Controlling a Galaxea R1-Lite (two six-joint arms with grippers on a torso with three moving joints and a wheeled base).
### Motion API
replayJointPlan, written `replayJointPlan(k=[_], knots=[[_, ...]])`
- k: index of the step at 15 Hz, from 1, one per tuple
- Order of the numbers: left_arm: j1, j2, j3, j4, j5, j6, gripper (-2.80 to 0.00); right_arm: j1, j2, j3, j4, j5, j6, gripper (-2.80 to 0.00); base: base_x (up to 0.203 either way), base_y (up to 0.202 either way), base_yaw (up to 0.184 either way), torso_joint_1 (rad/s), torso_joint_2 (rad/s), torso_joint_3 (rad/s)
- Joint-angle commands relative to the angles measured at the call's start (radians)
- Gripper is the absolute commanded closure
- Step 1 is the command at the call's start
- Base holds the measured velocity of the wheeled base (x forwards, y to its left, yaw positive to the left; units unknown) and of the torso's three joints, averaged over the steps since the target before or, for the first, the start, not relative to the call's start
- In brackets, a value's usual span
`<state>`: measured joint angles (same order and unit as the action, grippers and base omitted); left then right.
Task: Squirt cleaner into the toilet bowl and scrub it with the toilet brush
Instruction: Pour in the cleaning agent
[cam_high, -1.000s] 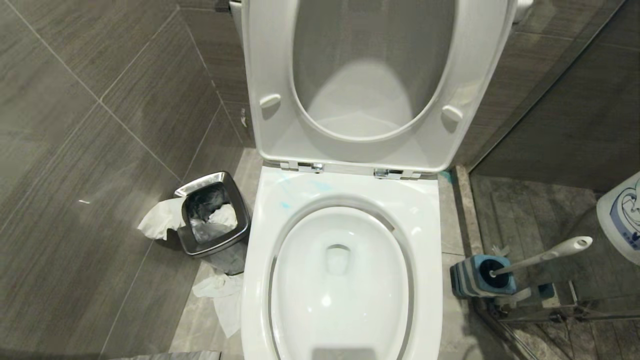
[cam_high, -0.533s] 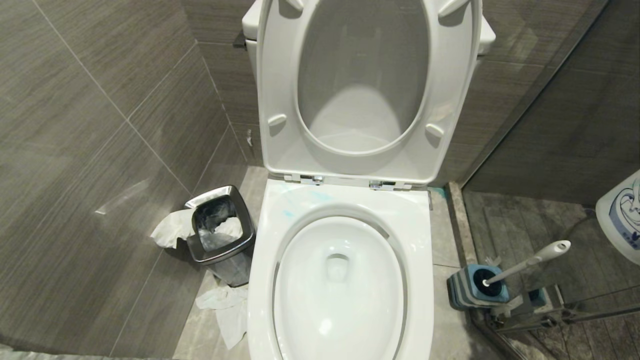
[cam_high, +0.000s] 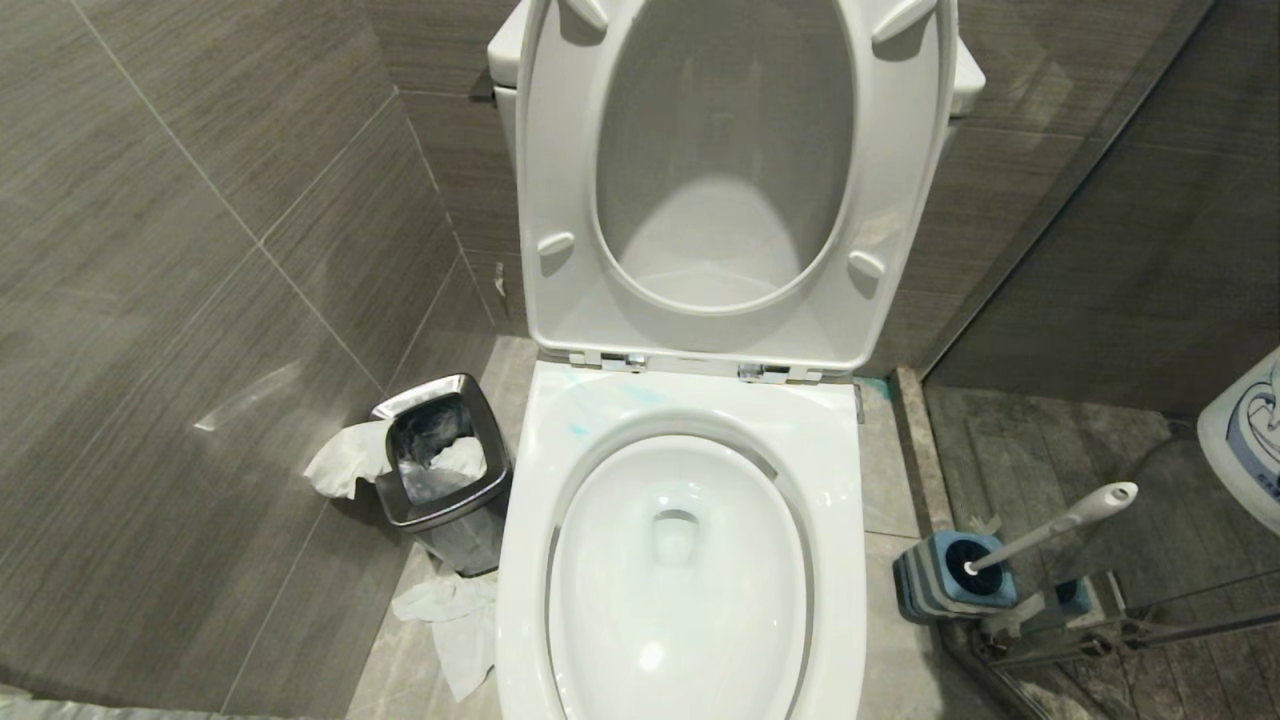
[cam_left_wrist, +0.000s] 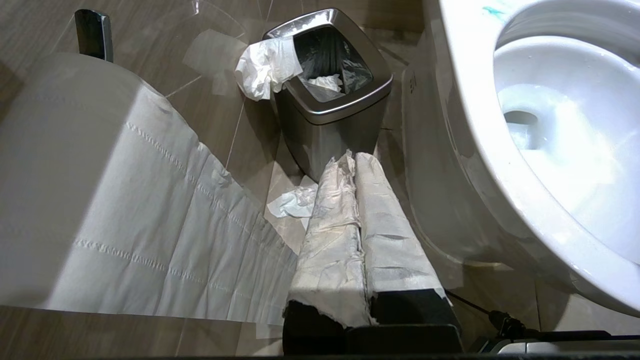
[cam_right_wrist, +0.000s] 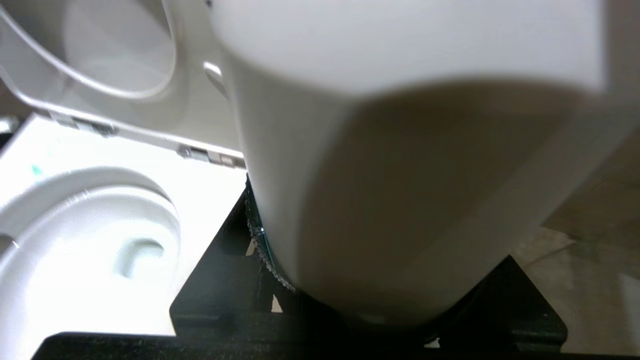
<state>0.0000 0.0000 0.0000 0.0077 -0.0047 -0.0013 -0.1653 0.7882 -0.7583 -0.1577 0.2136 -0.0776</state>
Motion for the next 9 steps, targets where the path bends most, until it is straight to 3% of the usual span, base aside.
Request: replayJointPlan(k=[1,2,4,6,8,9], knots=[[0.000,0.002,0.002,0.000,0.000,0.000,0.00,0.002,0.058,-0.032,0.015,-0.003,-0.125,0.00,0.000,0.000,0.000,0.000,0.00,0.000],[0.000,0.001,0.002,0.000,0.000,0.000,0.00,0.018,0.083,-0.049,0.017,-0.020,-0.186,0.00,0.000,0.000,0.000,0.000,0.00,0.000],[0.000,0.000,0.002,0.000,0.000,0.000,0.00,0.132,0.128,-0.079,0.017,-0.106,-0.224,0.00,0.000,0.000,0.000,0.000,0.00,0.000],[0.000,0.000,0.002,0.000,0.000,0.000,0.00,0.341,0.189,-0.110,0.002,-0.282,-0.233,0.00,0.000,0.000,0.000,0.000,0.00,0.000],[0.000,0.002,0.003,0.000,0.000,0.001,0.00,0.575,0.282,-0.139,-0.043,-0.507,-0.238,0.00,0.000,0.000,0.000,0.000,0.00,0.000],[0.000,0.002,0.003,0.000,0.000,0.001,0.00,0.651,0.348,-0.150,-0.069,-0.600,-0.245,0.00,0.000,0.000,0.000,0.000,0.00,0.000]])
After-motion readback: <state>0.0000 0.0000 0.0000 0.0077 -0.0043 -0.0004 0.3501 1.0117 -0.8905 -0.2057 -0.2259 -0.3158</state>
